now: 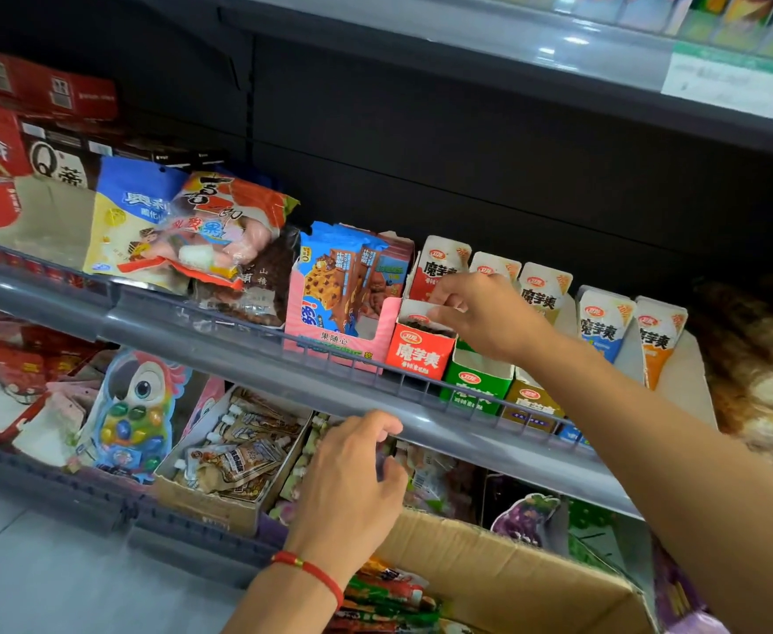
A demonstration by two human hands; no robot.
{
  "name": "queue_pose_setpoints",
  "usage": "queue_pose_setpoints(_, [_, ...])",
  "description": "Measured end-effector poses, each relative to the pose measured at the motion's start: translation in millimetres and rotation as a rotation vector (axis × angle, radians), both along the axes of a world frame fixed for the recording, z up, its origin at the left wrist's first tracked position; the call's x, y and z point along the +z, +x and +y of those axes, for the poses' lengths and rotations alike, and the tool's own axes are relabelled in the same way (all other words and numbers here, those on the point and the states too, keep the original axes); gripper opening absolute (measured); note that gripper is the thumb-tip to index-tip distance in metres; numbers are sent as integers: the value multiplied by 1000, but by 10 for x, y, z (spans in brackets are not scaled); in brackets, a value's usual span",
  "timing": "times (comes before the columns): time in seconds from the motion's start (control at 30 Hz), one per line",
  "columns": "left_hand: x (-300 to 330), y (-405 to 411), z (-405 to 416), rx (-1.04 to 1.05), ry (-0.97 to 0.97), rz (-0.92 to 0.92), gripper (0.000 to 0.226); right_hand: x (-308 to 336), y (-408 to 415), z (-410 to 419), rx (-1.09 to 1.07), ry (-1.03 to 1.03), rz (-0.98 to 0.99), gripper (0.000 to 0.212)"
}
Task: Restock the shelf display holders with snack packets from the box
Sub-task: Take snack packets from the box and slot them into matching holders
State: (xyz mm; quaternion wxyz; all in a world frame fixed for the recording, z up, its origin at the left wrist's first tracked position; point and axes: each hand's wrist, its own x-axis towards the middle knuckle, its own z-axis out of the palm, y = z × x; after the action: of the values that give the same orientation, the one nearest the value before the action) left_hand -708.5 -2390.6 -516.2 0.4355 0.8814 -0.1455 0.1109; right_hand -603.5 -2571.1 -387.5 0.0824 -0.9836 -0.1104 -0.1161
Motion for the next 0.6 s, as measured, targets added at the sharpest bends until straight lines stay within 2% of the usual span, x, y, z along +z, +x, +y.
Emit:
queue_pose_setpoints(0.13, [14,-27,-10,-13,14,3,30,13,-98,-1,18,8,-21,23])
queue_pose_setpoints(0.2, [16,-30,-10,-10,18,8,30,26,-120,-14,33,42,-92,22])
queue_pose_setpoints(0.37, [-2,-55,-12,-13,36,19,29,111,-5,-112,-36,244,-231,19])
queue_pose_setpoints(0.5, [3,-36,-8,-11,40,26,30,173,224,-171,-128,211,-210,23])
queue_pose_setpoints(0.6, [14,-16,-12,-9,41,30,31,178,381,-147,-167,112,-186,25])
